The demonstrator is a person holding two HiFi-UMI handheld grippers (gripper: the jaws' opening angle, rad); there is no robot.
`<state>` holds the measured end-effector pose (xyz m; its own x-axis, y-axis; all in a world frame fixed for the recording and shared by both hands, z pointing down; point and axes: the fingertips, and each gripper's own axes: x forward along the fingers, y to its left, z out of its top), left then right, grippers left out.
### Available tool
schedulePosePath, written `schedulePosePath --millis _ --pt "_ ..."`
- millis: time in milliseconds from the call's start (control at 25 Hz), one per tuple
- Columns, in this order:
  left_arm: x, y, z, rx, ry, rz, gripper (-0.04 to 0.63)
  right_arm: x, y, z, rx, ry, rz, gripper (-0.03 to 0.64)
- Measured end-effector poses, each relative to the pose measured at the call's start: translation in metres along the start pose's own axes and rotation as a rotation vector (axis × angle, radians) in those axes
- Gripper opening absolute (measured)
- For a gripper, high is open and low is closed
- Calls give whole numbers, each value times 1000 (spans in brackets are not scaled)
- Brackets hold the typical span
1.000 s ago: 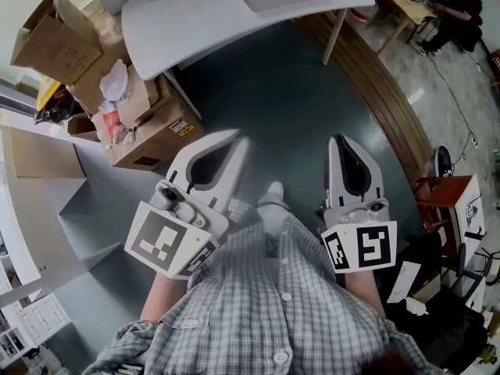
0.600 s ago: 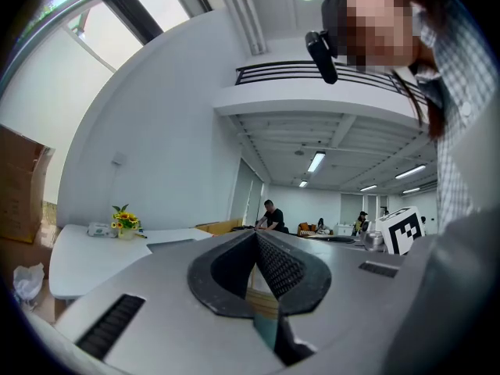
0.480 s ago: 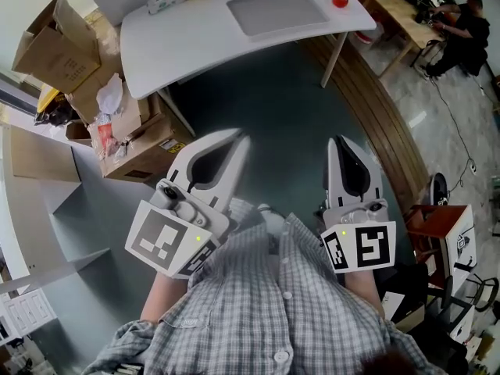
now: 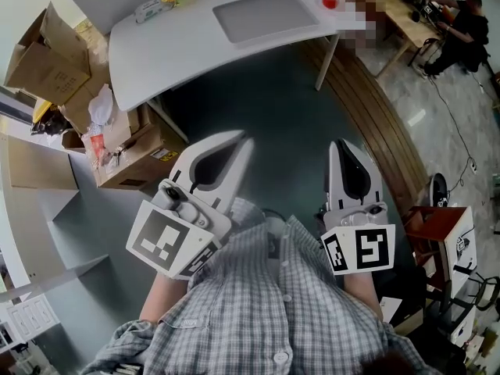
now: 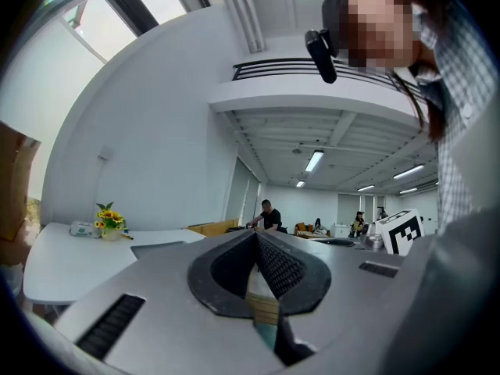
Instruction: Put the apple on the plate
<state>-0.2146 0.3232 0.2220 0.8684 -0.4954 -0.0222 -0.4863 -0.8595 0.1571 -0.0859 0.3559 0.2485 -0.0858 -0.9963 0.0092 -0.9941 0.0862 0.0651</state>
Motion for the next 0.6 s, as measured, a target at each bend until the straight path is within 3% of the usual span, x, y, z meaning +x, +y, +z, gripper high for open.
schedulePosePath --millis 600 --pt "55 33 -2 18 20 -40 9 22 -48 -15 16 16 -125 26"
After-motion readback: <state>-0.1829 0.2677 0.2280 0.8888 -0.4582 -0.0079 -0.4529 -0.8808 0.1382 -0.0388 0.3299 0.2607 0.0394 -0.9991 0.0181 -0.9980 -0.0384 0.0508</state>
